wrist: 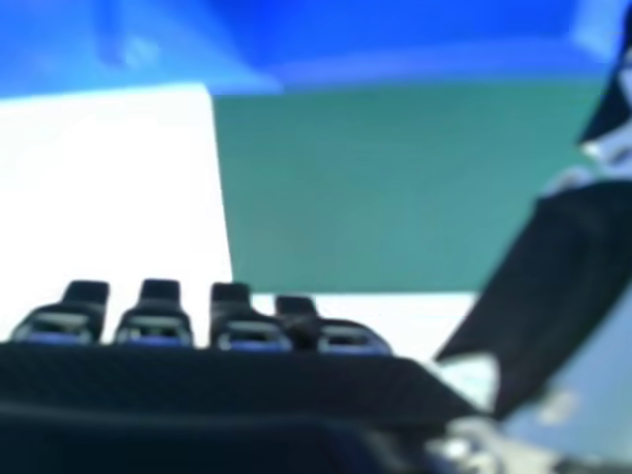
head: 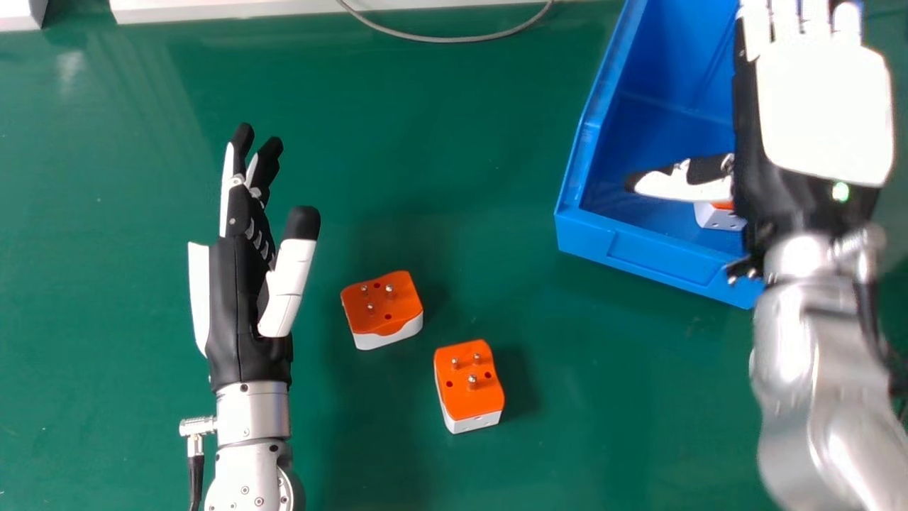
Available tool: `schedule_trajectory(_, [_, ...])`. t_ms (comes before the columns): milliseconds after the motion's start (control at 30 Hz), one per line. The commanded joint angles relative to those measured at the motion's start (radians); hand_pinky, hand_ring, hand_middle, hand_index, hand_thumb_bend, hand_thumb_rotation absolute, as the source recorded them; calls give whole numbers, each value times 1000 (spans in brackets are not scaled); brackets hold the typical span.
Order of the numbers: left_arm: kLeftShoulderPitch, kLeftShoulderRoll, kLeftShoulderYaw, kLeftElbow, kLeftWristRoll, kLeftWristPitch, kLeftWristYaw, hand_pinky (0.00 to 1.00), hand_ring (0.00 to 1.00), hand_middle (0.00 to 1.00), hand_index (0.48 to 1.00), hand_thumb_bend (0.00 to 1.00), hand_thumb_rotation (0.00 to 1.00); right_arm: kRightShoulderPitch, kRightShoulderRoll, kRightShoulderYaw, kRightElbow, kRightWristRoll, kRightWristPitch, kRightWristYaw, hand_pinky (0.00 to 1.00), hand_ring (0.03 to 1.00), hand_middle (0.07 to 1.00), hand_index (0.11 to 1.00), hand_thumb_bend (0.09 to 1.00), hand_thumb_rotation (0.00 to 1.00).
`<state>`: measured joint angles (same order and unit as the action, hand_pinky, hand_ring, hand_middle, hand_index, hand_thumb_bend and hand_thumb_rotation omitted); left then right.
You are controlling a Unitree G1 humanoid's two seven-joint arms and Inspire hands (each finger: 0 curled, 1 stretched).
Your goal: Pick all objects and put in blue box
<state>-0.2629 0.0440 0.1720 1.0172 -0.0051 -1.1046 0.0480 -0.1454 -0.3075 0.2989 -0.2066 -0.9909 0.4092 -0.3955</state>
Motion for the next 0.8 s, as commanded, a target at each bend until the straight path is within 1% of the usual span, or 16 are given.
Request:
schedule_trajectory(0, [15, -4, -4, -18, 2, -24, -2, 996, 942, 922, 954, 907, 813, 68, 54, 4, -54, 1, -100, -180, 973, 1000, 1000, 1000, 974, 360])
schedule_trajectory(33, [18, -3, -5, -21, 4, -23, -1, 996, 942, 922, 954, 907, 813, 98, 74, 20, -55, 4, -146, -250, 973, 1000, 1000, 1000, 974, 360])
schedule_trajectory(67, [20, -3, -4, -23, 6, -23, 1, 995, 942, 922, 955, 907, 812, 124, 89, 37, -55, 1, -184, -299, 944, 993, 1000, 1000, 961, 364])
schedule_trajectory(100, [22, -2, -4, -25, 9, -22, 3, 995, 942, 922, 955, 907, 812, 149, 103, 55, -56, 4, -223, -332, 944, 993, 1000, 1000, 961, 364])
schedule_trajectory(133, [24, -2, -4, -26, 9, -21, 2, 989, 941, 922, 954, 910, 811, 175, 116, 73, -61, 2, -249, -349, 884, 967, 988, 993, 920, 376])
schedule_trajectory(200, [24, -6, -3, -26, -7, -22, -12, 985, 940, 922, 953, 911, 811, 226, 139, 110, -70, 2, -287, -351, 847, 949, 978, 983, 890, 376])
schedule_trajectory(233, [23, -6, -3, -25, -9, -21, -15, 986, 940, 922, 953, 911, 808, 249, 150, 127, -75, 4, -299, -341, 831, 939, 970, 977, 881, 376])
schedule_trajectory(267, [23, -4, -3, -25, -5, -20, -11, 987, 940, 922, 952, 909, 804, 276, 162, 150, -83, -2, -297, -316, 816, 928, 962, 972, 874, 380])
schedule_trajectory(333, [21, -2, -3, -25, -7, -17, -16, 986, 940, 922, 952, 908, 804, 323, 178, 195, -112, -14, -278, -228, 783, 910, 949, 965, 858, 406])
schedule_trajectory(400, [20, -2, -4, -27, -13, -13, -23, 989, 941, 923, 954, 907, 804, 357, 177, 234, -156, -47, -240, -99, 769, 904, 946, 964, 850, 421])
schedule_trajectory(433, [19, -3, -3, -27, -14, -12, -24, 989, 941, 923, 954, 907, 804, 368, 174, 250, -179, -69, -219, -30, 769, 904, 946, 964, 850, 421])
schedule_trajectory(467, [19, -3, -3, -27, -15, -12, -26, 991, 943, 924, 955, 906, 803, 376, 173, 262, -201, -84, -202, 34, 758, 898, 944, 972, 842, 443])
schedule_trajectory(533, [19, -2, -2, -30, -7, -13, -21, 995, 945, 925, 956, 906, 802, 382, 161, 279, -241, -115, -176, 172, 733, 879, 936, 982, 846, 466])
schedule_trajectory(667, [19, -2, 0, -34, -8, -10, -20, 996, 945, 924, 955, 903, 803, 374, 155, 293, -307, -211, -113, 448, 703, 853, 915, 973, 854, 452])
schedule_trajectory(700, [19, 0, 0, -34, -7, -9, -18, 994, 945, 922, 955, 902, 803, 372, 158, 293, -316, -228, -104, 491, 699, 848, 909, 962, 852, 443])
schedule_trajectory(767, [17, 5, 0, -31, 0, -11, -15, 991, 944, 921, 954, 902, 804, 365, 163, 291, -331, -264, -90, 573, 696, 841, 902, 938, 846, 432])
